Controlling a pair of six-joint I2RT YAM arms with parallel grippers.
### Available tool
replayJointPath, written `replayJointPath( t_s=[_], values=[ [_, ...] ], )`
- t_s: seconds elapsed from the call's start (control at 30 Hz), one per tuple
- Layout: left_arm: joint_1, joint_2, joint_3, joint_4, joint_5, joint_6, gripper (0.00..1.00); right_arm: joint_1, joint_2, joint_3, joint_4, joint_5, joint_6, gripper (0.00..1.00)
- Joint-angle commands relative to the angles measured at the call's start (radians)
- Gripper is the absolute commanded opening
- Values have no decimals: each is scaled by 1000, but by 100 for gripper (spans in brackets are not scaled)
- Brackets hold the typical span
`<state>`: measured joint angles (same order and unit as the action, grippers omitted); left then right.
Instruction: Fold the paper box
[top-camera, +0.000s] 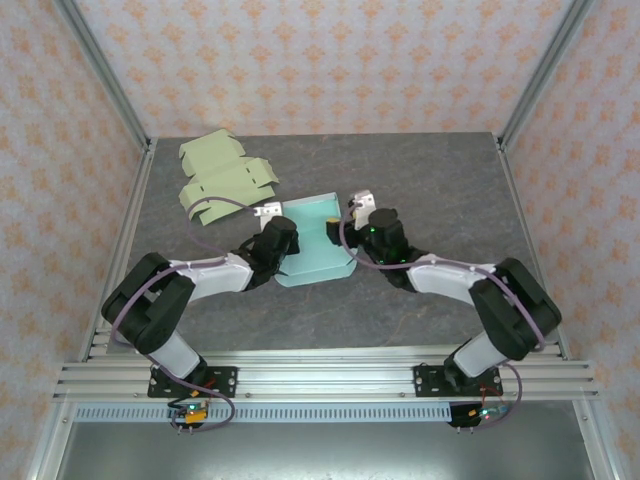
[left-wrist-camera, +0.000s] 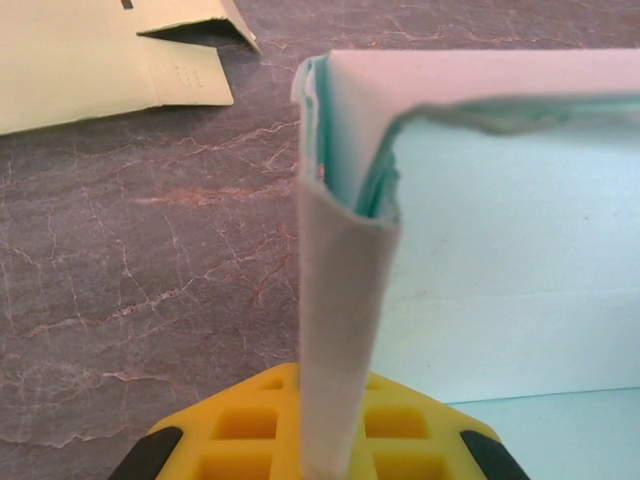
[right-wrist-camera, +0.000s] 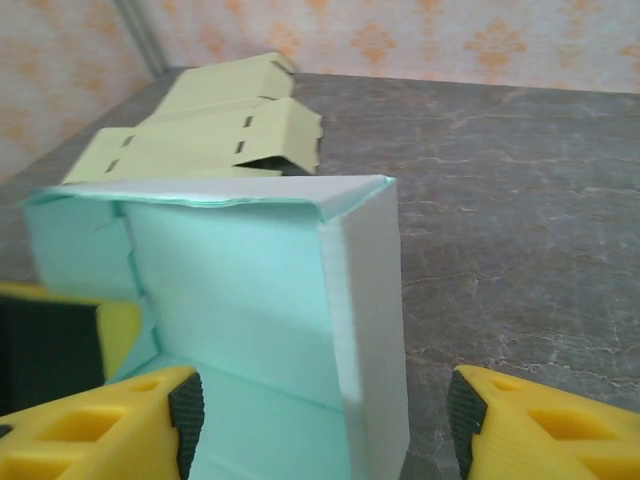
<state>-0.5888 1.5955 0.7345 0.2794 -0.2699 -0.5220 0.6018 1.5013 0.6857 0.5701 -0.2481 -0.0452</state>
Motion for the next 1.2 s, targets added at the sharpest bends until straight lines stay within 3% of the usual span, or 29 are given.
replayJointPath(
  t_s=[0.0,0.1,0.2,0.23,0.27,0.3,0.43,0.57,0.63,0.73,0.9,1.07,1.17],
  values=[
    [4,-44,-5,41,-7,82,0,-84,-92,-7,-84,-274,-126,70],
    [3,-66,-21,83,32,165,0,-179,-114,58,-244,-466,-216,72],
    [4,-80,-37,129,76,241,0,-243,-96,161,-493,-650,-403,73],
    [4,-84,-42,141,86,259,0,-257,-83,199,-592,-680,-486,73],
    [5,-89,-47,159,105,275,0,-271,-67,233,-680,-702,-554,82],
    [5,-91,-50,172,125,290,0,-282,-51,261,-741,-708,-598,83],
    [6,-91,-58,220,205,327,0,-303,34,379,-838,-707,-610,83],
    [6,-88,-55,235,218,328,0,-303,125,498,-982,-841,-682,79],
    [6,-92,-57,236,218,330,0,-301,162,541,-1045,-902,-724,72],
    [6,-85,-57,233,214,334,0,-300,196,565,-1058,-920,-723,52],
    [6,-81,-49,227,224,327,0,-268,191,509,-905,-830,-585,47],
    [6,-65,-34,223,221,325,0,-260,174,441,-772,-810,-452,35],
    [6,-65,-30,221,224,325,0,-251,151,402,-711,-788,-395,32]
  ],
)
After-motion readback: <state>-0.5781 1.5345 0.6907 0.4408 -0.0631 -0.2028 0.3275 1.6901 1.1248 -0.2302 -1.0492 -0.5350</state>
